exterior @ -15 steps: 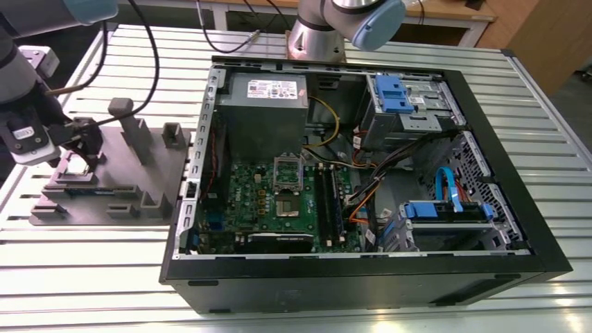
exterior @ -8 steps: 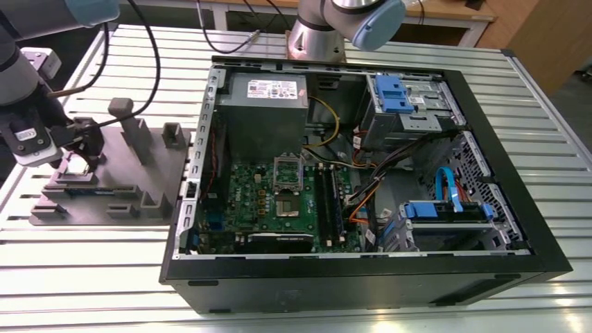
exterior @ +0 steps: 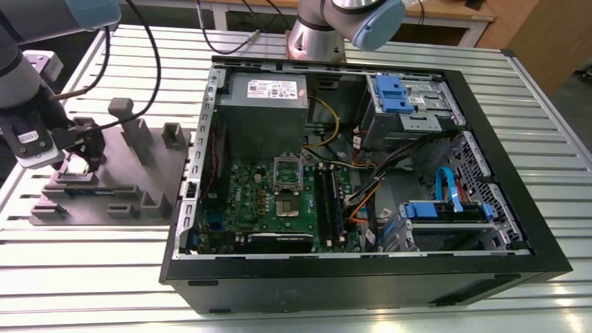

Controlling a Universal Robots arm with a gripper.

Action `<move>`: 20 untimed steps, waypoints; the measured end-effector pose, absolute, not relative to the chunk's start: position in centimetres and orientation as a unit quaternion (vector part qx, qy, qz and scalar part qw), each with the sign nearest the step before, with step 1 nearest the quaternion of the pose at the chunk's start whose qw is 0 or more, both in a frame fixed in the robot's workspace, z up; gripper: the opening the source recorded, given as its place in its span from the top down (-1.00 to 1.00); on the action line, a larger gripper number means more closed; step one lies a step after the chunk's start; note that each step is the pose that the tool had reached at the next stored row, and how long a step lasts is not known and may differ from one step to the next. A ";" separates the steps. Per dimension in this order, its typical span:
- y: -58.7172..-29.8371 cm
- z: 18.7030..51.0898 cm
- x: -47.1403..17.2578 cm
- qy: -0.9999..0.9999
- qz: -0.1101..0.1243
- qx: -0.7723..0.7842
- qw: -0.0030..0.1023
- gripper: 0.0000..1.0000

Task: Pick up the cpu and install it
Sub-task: 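Pick up the cpu and move it towards the insertion slot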

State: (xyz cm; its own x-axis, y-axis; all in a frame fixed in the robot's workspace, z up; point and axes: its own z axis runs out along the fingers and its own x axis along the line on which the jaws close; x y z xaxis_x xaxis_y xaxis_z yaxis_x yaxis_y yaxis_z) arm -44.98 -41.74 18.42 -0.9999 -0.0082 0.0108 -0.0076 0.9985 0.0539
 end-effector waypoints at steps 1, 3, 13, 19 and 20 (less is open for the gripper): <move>-41.7 18.4 -45.0 -1.000 -0.027 0.004 0.005 -0.33; -41.7 18.3 -45.0 -1.000 -0.027 0.004 0.006 -0.33; -41.6 18.2 -45.0 -1.000 -0.027 0.003 0.005 -0.33; -41.6 18.1 -45.0 -1.000 -0.027 0.000 0.005 -0.33; -41.6 18.1 -45.0 -1.000 -0.027 -0.001 0.005 -0.33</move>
